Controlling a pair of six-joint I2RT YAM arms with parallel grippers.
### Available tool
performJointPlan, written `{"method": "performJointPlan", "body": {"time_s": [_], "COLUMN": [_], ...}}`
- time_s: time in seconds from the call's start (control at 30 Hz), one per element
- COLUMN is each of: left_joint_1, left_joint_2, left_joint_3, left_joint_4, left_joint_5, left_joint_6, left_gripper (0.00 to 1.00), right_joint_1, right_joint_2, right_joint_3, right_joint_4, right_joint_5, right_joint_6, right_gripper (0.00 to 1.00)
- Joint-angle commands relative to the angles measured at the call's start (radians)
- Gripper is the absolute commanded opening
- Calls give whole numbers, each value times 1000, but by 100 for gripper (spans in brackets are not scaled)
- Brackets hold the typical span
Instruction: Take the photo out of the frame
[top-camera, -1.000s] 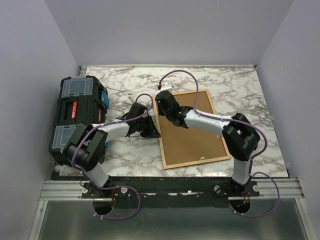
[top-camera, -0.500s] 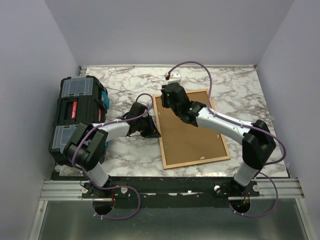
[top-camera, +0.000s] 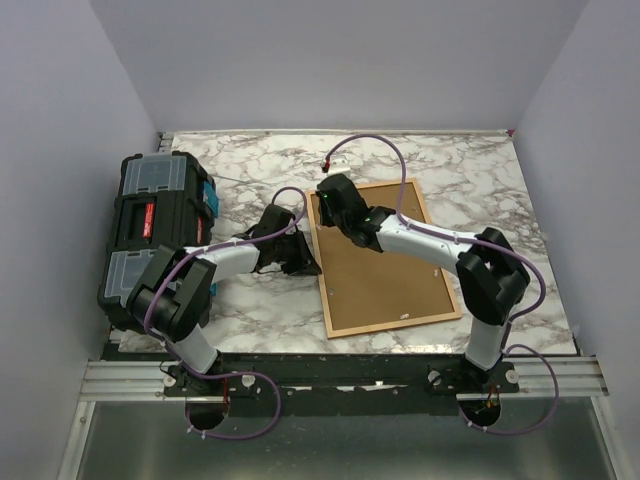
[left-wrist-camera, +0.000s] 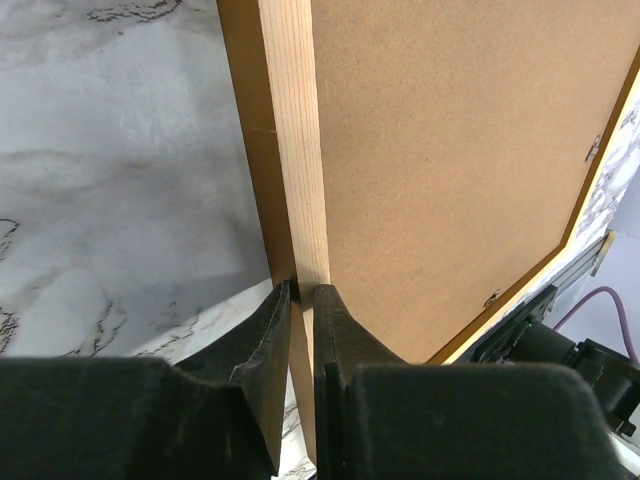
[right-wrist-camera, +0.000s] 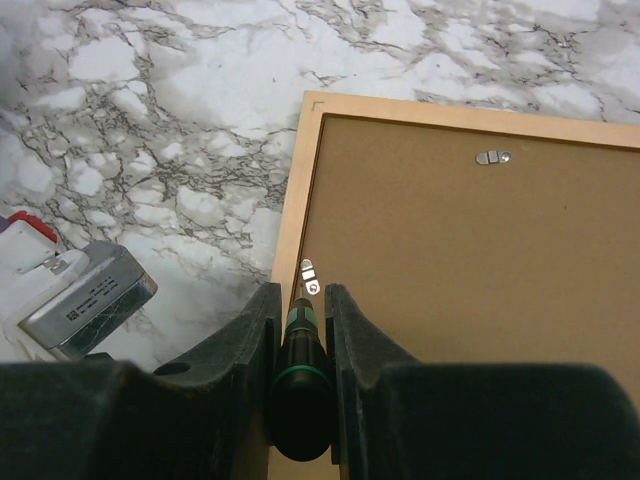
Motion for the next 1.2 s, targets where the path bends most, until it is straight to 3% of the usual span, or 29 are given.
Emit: {"method": "performJointPlan", "body": {"time_s": [0.0,0.6,1.17], "left_joint_1": [1,0,1], "left_joint_2": [38,37,39], "left_joint_3": [-14,-17,-34], "left_joint_4": [-40,-42,-25], "left_joint_5": [-66,-67,-66], "left_joint_6": [43,43,38], "left_gripper": [15,15,14], "right_joint_1": [-1,-1,-3], "right_joint_2": [17,76,106], "right_joint_3": [-11,0,25], "right_joint_4": [23,33,34], "right_joint_5": [-31,-32,75], "right_joint_6": [15,17,-11], "right_gripper": [0,0,0]}}
